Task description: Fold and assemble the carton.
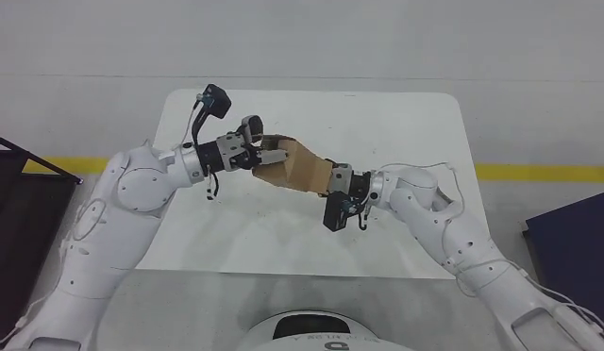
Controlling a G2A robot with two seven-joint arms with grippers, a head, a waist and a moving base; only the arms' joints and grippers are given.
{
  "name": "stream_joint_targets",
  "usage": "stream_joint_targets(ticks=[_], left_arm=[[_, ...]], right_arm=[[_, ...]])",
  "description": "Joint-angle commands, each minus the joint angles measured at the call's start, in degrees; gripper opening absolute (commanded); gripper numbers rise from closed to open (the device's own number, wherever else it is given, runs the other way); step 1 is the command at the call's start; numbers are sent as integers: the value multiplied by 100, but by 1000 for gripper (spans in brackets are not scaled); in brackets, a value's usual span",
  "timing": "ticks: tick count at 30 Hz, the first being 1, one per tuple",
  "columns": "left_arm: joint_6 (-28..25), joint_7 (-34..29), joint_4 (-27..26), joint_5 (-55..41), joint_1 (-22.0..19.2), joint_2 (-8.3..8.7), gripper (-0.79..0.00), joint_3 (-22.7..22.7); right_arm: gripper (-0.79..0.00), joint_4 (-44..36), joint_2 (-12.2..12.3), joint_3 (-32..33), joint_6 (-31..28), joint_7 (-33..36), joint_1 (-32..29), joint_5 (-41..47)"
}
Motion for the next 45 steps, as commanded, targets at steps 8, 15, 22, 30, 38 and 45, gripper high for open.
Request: stream_joint_targets(ticks=[8, 15, 22, 30, 38, 45], left_arm=[[-1906, 498, -453, 794, 225, 138, 0, -1019], [-2635, 1088, -1030, 2631, 656, 156, 0, -1581], [-2635, 2339, -1332, 4368, 1016, 85, 0, -1344], [-2516, 3340, -1320, 5661, 1096, 44, 0, -1097], [-2451, 3917, -1392, 6512, 1119, 46, 0, -909], [-2333, 4344, -1442, 7063, 1153, 61, 0, -822]], right_arm=[[-785, 21, 9, 26, -31, -100, -21, 72], [-785, 141, 2, 33, -110, -275, -8, 263], [-785, 223, -26, -25, -162, -312, 58, 358], [-785, 286, -50, -86, -158, -347, 104, 384], [-785, 346, -63, -113, -185, -428, 121, 460], [-785, 384, -82, -179, -223, -390, 137, 460]])
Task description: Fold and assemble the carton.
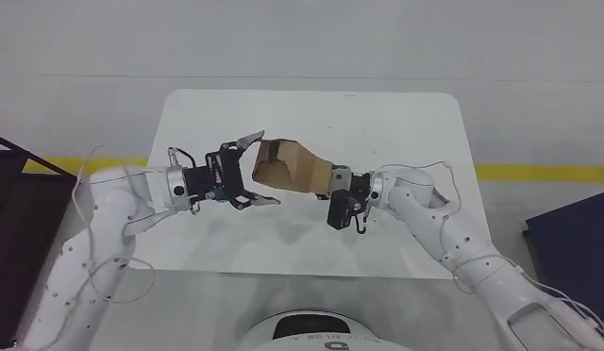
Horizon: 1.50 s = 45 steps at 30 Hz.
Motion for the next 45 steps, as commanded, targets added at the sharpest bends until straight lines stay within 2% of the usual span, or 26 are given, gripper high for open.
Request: stream_joint_targets(ticks=[1, 3, 4, 6, 7, 10, 18, 25, 26, 27, 35, 45], left_arm=[[23, 109, 4, 122, 11, 6, -22, 17], [27, 193, 6, 222, 22, 12, -197, 36], [31, 237, 9, 264, 25, 15, -215, 43], [35, 301, 11, 356, 29, 22, -363, 55], [42, 334, 15, 386, 32, 25, -400, 59], [64, 409, 34, 463, 42, 34, -456, 68], [39, 546, 47, 604, 76, 64, -489, 74], [39, 587, 66, 612, 86, 82, -416, 86], [48, 606, 92, 551, 95, 83, -252, 82], [49, 643, 136, 430, 103, 81, 0, 72], [-291, 358, 338, -210, 9, 122, 0, -131], [-291, -237, 188, -509, -183, 310, 0, 245]], right_arm=[[-785, 11, -6, -20, -23, 4, 5, 12], [-785, 21, -11, -36, -43, 21, 17, 15], [-785, 26, -14, -44, -60, 35, 22, 16], [-785, 33, -18, -54, -83, 58, 30, 28], [-785, 38, -19, -63, -105, 74, 35, 22], [-785, 47, -25, -83, -142, 92, 46, 29], [-785, 56, -33, -115, -180, 138, 51, 35], [-785, 28, -29, -124, -210, 174, 55, 2], [-785, 18, -29, -125, -207, 182, 54, -6], [-785, 10, -28, -129, -208, 188, 49, -17], [-785, -46, -4, -134, -224, 285, 41, -205], [-785, -223, 39, -112, -321, 409, 48, -447]])
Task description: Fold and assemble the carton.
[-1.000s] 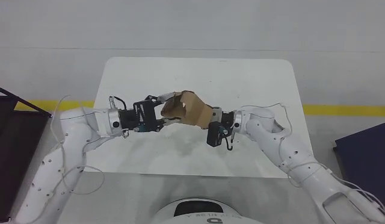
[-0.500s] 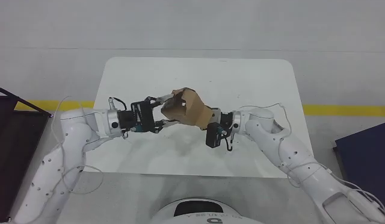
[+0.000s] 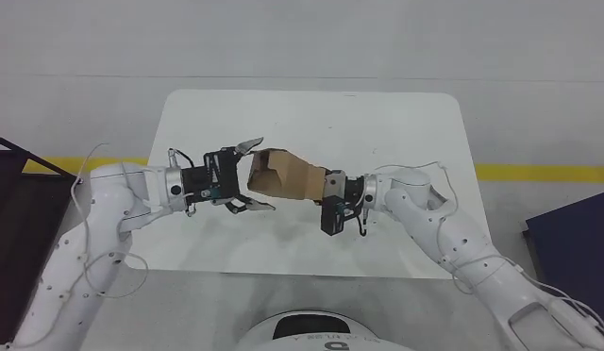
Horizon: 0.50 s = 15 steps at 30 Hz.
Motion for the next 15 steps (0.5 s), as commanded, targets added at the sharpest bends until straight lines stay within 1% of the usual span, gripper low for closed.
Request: stream_joint_targets(ticks=[1, 5, 11, 13, 14, 15], left_arm=[[0, -70, -63, 8, -55, 46, 0, 124], [0, -134, -95, 7, -159, 129, 0, 273], [0, -161, -79, 87, -216, 209, -6, 323], [0, -130, -67, 96, -211, 221, -114, 318], [0, -122, -67, 116, -209, 225, -240, 315], [0, -114, -71, 147, -206, 229, -289, 315]], right_arm=[[-785, -29, 7, 3, -28, 24, -1, -30], [-785, -53, 16, 6, -89, 79, -11, -28], [-785, -27, 19, 16, -118, 99, -17, 44], [-785, -21, 18, 11, -129, 113, -14, 60], [-785, -21, 16, 4, -135, 119, -13, 68], [-785, -19, 14, -3, -137, 129, -9, 73]])
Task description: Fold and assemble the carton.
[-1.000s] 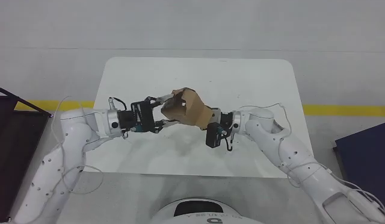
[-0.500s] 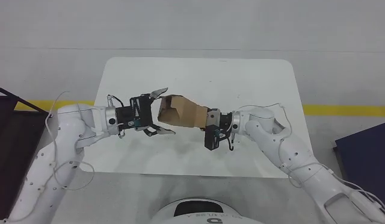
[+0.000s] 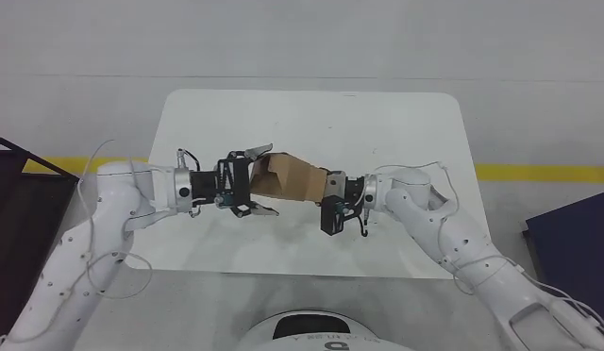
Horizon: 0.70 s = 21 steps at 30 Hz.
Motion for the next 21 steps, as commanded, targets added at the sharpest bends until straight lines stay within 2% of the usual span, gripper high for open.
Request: stream_joint_targets(ticks=[1, 2, 3, 6, 8, 9, 14, 19, 21], left_arm=[[0, 25, -3, 49, 7, 6, -314, 0], [6, 42, -2, 61, 11, 7, -394, 0], [12, 56, -1, 74, 15, 7, -431, 3], [39, 108, 1, 104, 24, 8, -477, 10], [66, 133, 5, 123, 29, 7, -597, 15], [75, 141, 5, 135, 34, 7, -606, 22], [79, 167, 23, 181, 38, 8, -585, 52], [92, 191, 34, 169, 28, 8, -523, 66], [118, 202, 43, 153, 18, 6, -465, 64]], right_arm=[[-785, 4, -5, -16, -12, 20, 7, 15], [-785, 5, -8, -29, -22, 23, 13, 18], [-785, 10, -12, -38, -23, 28, 20, 24], [-785, 22, -21, -66, -37, 45, 41, 33], [-785, 31, -25, -77, -32, 48, 50, 40], [-785, 37, -26, -82, -35, 50, 53, 43], [-785, 51, -29, -91, -42, 46, 73, 62], [-785, 66, -29, -99, -49, 37, 85, 74], [-785, 72, -29, -102, -47, 34, 89, 75]])
